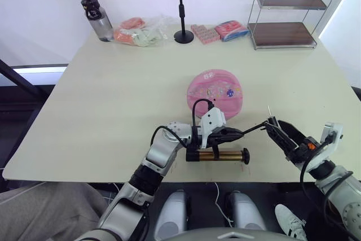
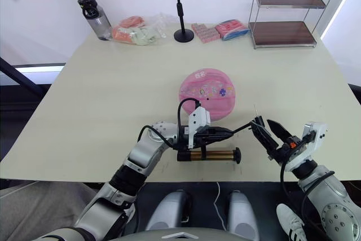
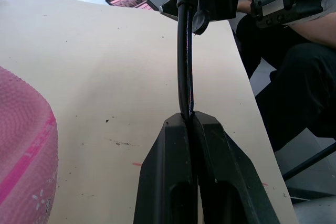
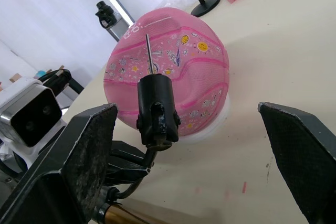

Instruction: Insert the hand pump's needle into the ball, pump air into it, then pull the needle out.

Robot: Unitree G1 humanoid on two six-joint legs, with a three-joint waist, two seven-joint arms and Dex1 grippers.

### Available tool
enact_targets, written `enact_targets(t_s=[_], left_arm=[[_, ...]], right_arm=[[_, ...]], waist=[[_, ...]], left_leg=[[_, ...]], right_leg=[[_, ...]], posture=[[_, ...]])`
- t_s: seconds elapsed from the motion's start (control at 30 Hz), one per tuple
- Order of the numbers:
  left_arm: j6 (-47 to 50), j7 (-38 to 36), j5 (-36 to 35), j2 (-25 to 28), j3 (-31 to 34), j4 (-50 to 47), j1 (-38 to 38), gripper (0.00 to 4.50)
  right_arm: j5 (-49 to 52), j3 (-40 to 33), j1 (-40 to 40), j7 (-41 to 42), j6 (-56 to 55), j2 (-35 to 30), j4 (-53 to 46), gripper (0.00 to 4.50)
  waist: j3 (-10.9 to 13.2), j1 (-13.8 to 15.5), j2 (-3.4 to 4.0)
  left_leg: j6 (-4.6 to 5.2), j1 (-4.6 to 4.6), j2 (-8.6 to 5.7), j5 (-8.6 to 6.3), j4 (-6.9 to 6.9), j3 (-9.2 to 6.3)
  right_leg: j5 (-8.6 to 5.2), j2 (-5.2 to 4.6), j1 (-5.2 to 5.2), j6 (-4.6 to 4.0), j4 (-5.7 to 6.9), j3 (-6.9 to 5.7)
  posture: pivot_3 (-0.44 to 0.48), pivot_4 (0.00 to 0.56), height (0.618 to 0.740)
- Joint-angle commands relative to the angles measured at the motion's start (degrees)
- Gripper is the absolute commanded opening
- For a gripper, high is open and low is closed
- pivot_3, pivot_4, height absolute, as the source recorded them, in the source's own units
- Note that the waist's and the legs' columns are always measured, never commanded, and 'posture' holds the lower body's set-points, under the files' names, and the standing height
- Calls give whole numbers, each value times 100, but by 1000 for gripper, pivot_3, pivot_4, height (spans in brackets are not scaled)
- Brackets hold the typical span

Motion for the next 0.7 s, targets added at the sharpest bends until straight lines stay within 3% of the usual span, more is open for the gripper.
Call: enact_targets(t_s=[0.03,0.07,0.1,0.13,0.27,0.37,0.7], left_arm=[[-51,-38,-129,-74,14,-68,-63,39],[-52,-42,-137,-75,23,-59,-65,39],[-44,-43,-146,-74,31,-55,-65,0],[-38,-44,-152,-73,36,-52,-65,0],[-5,-45,-170,-63,32,-72,-55,0],[3,-51,-190,-57,36,-70,-60,0],[129,-130,-309,23,47,-84,-61,0]], right_arm=[[82,8,13,71,-19,-25,-202,4500],[85,25,22,71,-22,-8,-202,4500],[79,35,21,66,-27,4,-192,3968],[75,43,20,62,-32,11,-185,3745],[51,65,48,90,-75,22,-150,1585],[22,71,40,106,-133,52,-153,330],[-156,47,-2,277,-244,46,-105,335]], waist=[[0,0,0],[0,0,0],[0,0,0],[0,0,0],[0,-1,0],[0,0,0],[0,0,0]], left_leg=[[0,0,0,0,0,0],[0,0,0,0,0,0],[0,0,0,0,0,0],[0,0,0,0,0,0],[0,0,0,0,0,0],[0,0,0,0,0,0],[0,-1,0,0,0,0]], right_leg=[[0,0,0,0,0,0],[0,0,0,0,0,0],[0,0,0,0,0,0],[0,0,0,0,0,0],[-1,0,0,0,0,0],[0,0,0,0,0,0],[-3,0,-1,-3,-1,0]], posture=[[0,150,740],[0,150,740],[0,150,740],[0,150,740],[0,150,740],[0,150,740],[0,150,740]])
